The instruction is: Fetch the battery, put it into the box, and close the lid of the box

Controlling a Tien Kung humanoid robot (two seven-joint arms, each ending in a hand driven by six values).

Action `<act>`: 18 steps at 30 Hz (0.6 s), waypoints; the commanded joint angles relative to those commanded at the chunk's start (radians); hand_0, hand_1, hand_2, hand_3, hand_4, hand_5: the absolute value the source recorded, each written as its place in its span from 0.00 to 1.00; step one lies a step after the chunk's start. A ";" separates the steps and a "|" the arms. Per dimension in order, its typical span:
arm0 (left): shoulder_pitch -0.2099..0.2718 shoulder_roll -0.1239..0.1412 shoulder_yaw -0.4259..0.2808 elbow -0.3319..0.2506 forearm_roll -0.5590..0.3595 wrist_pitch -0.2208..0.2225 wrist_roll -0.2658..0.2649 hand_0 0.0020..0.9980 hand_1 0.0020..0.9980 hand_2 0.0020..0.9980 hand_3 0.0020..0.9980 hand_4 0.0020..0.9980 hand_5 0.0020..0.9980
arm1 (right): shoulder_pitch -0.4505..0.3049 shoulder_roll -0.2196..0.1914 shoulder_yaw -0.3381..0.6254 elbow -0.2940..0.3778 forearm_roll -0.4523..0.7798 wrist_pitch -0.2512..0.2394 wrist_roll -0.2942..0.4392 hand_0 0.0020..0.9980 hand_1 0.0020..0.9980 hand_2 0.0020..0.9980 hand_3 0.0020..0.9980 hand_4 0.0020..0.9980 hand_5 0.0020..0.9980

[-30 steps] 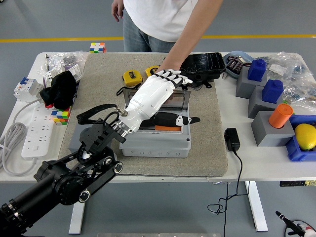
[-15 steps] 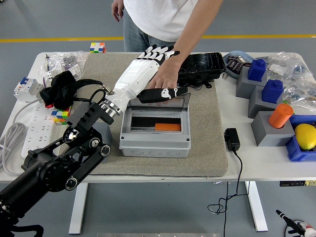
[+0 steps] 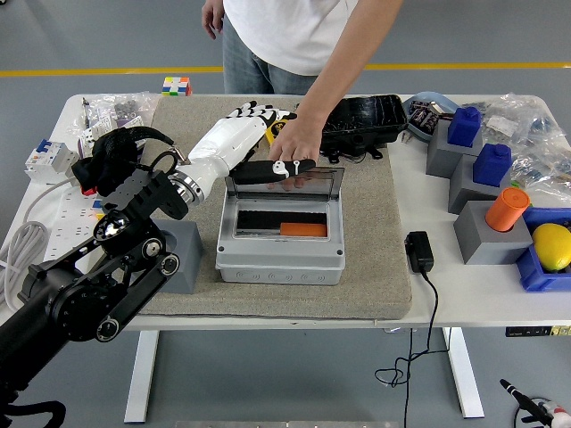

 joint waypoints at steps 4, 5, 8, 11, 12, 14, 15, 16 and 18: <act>0.008 0.012 -0.013 -0.020 0.008 -0.015 0.014 0.71 0.72 0.73 0.77 1.00 1.00 | -0.002 -0.001 0.002 0.000 -0.003 0.000 0.000 0.87 0.79 0.77 0.85 1.00 1.00; 0.010 0.015 -0.014 -0.022 0.010 -0.023 0.019 0.58 0.66 0.68 0.73 1.00 1.00 | -0.002 -0.001 0.000 0.000 -0.001 0.000 0.000 0.87 0.79 0.77 0.85 1.00 1.00; 0.020 0.021 -0.017 -0.021 0.007 -0.043 0.023 0.58 0.66 0.68 0.73 1.00 1.00 | -0.005 -0.002 -0.002 0.000 0.002 0.000 0.001 0.87 0.79 0.77 0.85 1.00 1.00; 0.027 0.023 -0.017 -0.010 0.003 -0.046 0.017 0.55 0.66 0.68 0.71 1.00 1.00 | -0.006 -0.003 -0.001 0.000 0.001 0.000 0.001 0.87 0.79 0.77 0.85 1.00 1.00; 0.033 0.024 -0.015 -0.006 0.003 -0.048 0.016 0.55 0.66 0.68 0.71 1.00 1.00 | -0.007 -0.003 0.000 0.000 0.001 0.000 0.001 0.87 0.79 0.77 0.85 1.00 1.00; 0.039 0.025 -0.014 -0.007 0.003 -0.050 0.013 0.55 0.66 0.68 0.71 1.00 1.00 | -0.008 -0.003 0.001 0.000 0.000 0.000 0.001 0.87 0.79 0.77 0.85 1.00 1.00; 0.042 0.025 -0.013 -0.010 0.002 -0.052 0.013 0.55 0.66 0.68 0.71 1.00 1.00 | -0.008 -0.003 0.001 0.000 0.000 0.000 0.001 0.87 0.79 0.77 0.85 1.00 1.00; 0.045 0.026 -0.012 -0.013 0.003 -0.054 0.013 0.55 0.66 0.68 0.71 1.00 1.00 | -0.008 -0.003 0.001 0.000 0.001 0.000 0.001 0.87 0.79 0.77 0.85 1.00 1.00; 0.049 0.029 -0.010 -0.022 0.004 -0.059 0.013 0.54 0.65 0.67 0.69 1.00 1.00 | -0.008 -0.003 -0.003 0.000 0.005 -0.001 0.002 0.87 0.79 0.77 0.85 1.00 1.00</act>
